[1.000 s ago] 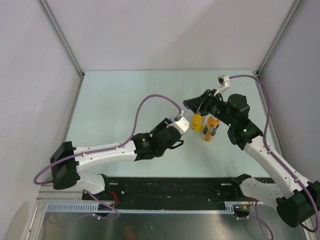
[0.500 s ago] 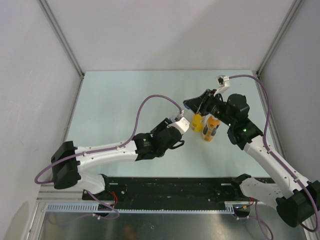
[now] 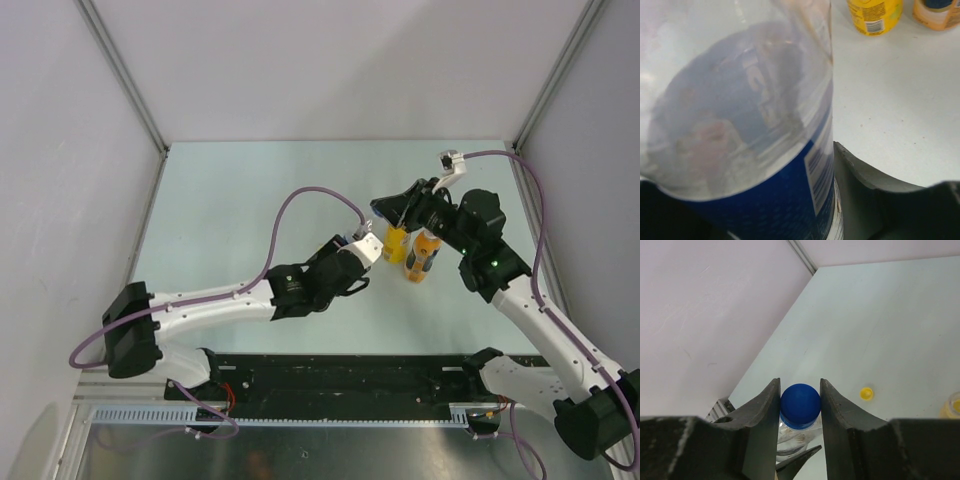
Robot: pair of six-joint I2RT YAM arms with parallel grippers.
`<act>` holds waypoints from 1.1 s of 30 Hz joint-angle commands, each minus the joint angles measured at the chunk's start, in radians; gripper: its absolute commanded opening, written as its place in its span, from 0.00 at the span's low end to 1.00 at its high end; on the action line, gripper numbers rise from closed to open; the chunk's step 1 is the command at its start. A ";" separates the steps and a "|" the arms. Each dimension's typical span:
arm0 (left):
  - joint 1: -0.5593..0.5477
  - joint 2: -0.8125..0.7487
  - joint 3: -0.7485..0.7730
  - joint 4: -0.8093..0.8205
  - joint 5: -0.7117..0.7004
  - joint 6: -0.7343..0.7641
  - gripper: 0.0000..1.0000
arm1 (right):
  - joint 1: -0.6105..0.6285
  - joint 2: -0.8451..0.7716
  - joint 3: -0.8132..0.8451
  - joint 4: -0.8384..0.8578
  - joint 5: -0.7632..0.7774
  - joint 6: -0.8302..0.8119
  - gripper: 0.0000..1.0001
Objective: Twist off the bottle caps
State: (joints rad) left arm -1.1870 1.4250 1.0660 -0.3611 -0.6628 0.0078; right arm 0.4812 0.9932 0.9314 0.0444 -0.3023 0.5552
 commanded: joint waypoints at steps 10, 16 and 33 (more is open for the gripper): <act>0.090 -0.161 -0.035 0.125 0.550 0.060 0.27 | 0.004 -0.056 -0.011 0.086 -0.119 -0.060 0.00; 0.122 -0.219 -0.069 0.159 0.898 0.096 0.27 | -0.031 -0.070 -0.030 0.117 -0.206 -0.063 0.00; 0.159 -0.254 -0.073 0.182 1.528 0.196 0.35 | -0.107 -0.113 -0.138 0.423 -0.675 -0.089 0.00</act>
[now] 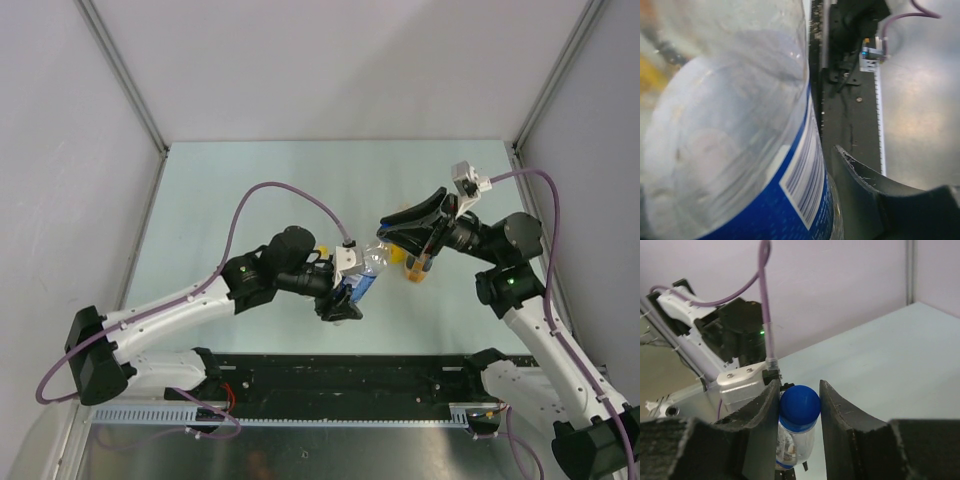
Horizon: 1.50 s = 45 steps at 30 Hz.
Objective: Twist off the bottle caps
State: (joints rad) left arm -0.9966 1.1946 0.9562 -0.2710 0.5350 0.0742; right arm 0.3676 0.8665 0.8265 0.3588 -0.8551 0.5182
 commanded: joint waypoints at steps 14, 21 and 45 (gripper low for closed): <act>-0.014 0.009 0.044 0.093 0.355 0.096 0.39 | -0.013 -0.017 -0.036 0.075 -0.072 -0.055 0.13; -0.010 0.029 0.039 0.093 0.300 0.083 0.40 | -0.052 -0.071 -0.036 0.060 0.049 0.000 0.77; -0.010 0.076 0.050 0.055 -0.400 0.000 0.40 | -0.065 -0.132 0.053 -0.243 0.509 0.090 1.00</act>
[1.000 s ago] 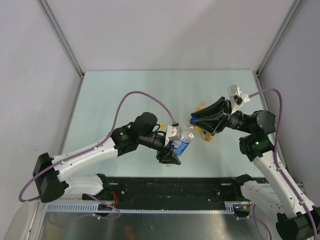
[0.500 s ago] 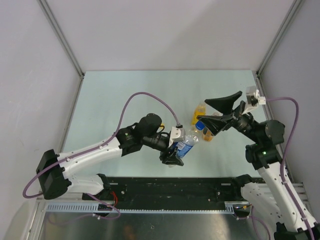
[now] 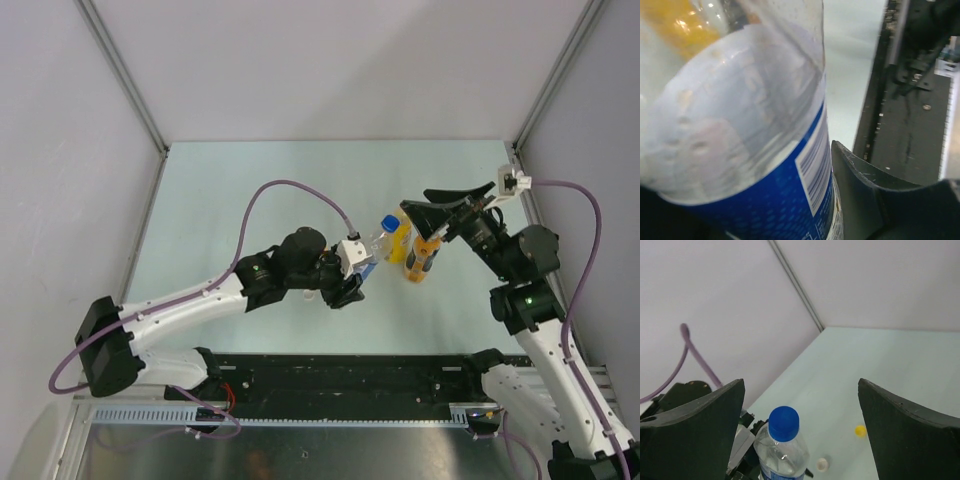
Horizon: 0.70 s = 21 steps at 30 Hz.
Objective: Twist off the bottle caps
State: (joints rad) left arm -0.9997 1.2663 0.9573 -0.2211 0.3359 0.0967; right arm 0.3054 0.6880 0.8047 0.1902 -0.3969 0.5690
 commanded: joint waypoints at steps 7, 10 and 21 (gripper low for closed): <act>-0.011 0.041 0.074 -0.041 -0.491 -0.078 0.40 | 0.008 0.133 0.098 -0.086 0.020 0.113 0.99; -0.018 0.081 0.099 -0.077 -0.607 -0.088 0.40 | 0.040 0.157 0.101 -0.086 0.049 0.126 0.99; -0.097 0.243 0.201 -0.189 -0.929 -0.120 0.39 | 0.159 0.297 0.132 -0.120 0.180 0.124 0.77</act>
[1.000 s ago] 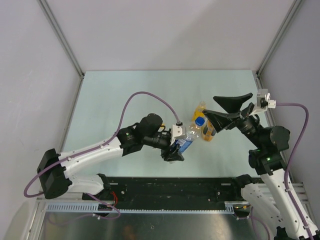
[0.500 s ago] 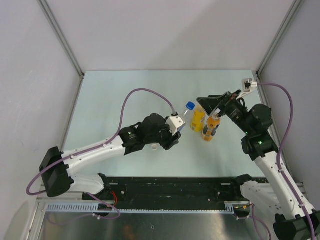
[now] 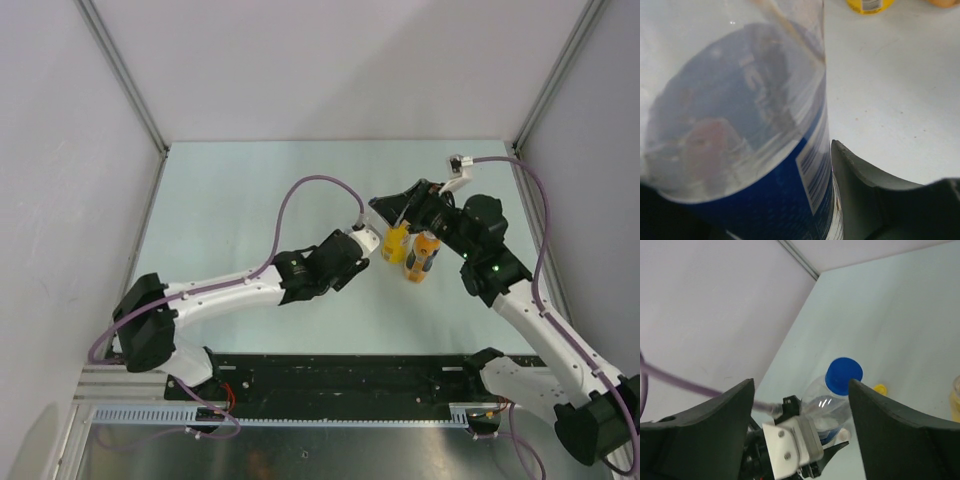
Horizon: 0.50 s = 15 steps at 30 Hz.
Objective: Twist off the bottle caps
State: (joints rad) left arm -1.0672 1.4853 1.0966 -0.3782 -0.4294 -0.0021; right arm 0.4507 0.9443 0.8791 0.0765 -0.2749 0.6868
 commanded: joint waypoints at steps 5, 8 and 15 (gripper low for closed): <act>-0.048 0.044 0.084 -0.046 -0.196 -0.021 0.39 | 0.017 0.083 0.062 -0.029 0.090 0.004 0.62; -0.056 0.049 0.092 -0.050 -0.202 -0.019 0.39 | 0.017 0.088 0.063 -0.036 0.103 0.004 0.54; -0.066 0.052 0.104 -0.063 -0.221 -0.016 0.39 | 0.016 0.093 0.062 -0.049 0.130 -0.002 0.51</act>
State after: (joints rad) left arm -1.1206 1.5387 1.1473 -0.4595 -0.6014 -0.0025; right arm 0.4618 1.0340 0.9012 0.0307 -0.1711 0.6884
